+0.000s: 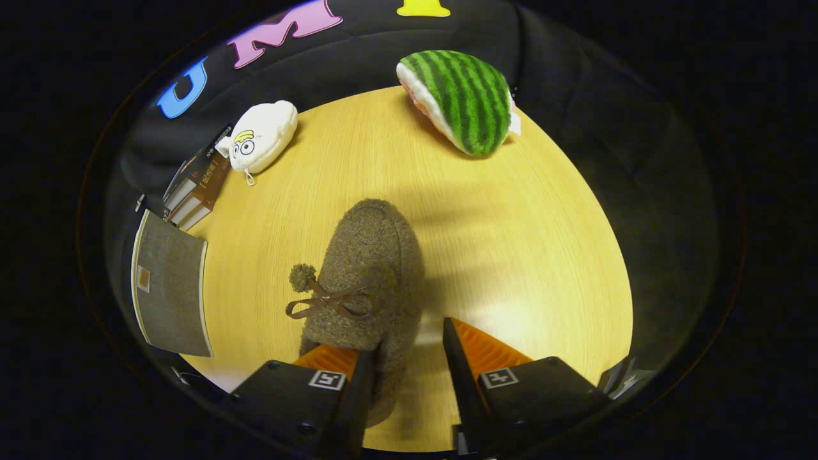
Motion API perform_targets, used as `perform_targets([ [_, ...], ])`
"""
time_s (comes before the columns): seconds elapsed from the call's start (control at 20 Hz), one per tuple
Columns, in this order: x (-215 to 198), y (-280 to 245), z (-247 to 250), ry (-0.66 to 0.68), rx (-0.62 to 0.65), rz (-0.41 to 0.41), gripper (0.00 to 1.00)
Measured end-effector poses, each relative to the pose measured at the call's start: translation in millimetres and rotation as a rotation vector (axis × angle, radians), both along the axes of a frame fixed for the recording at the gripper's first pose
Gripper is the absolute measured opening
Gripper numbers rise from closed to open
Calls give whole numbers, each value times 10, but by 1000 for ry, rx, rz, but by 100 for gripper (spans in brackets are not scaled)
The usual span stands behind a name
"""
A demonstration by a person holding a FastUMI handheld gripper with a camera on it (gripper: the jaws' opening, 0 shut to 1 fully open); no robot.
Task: Open the storage box then place both shoes into the box .Put the left shoe in first, then the right shoe, with the right side of both shoes facing outward in a uniform manner.
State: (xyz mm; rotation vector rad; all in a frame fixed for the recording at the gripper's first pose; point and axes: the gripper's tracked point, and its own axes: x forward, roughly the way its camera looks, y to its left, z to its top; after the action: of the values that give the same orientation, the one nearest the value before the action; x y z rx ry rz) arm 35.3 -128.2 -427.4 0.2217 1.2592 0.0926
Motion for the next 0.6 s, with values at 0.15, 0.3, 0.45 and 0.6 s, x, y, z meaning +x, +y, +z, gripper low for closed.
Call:
perform_targets([
  [0.15,11,48,-10,9,-7,-9,31],
  [0.3,3,27,4,11,7,-36,13],
  [0.45,-15,28,15,39,63,-47,6],
  [0.6,23,85,126,59,127,-122,5],
])
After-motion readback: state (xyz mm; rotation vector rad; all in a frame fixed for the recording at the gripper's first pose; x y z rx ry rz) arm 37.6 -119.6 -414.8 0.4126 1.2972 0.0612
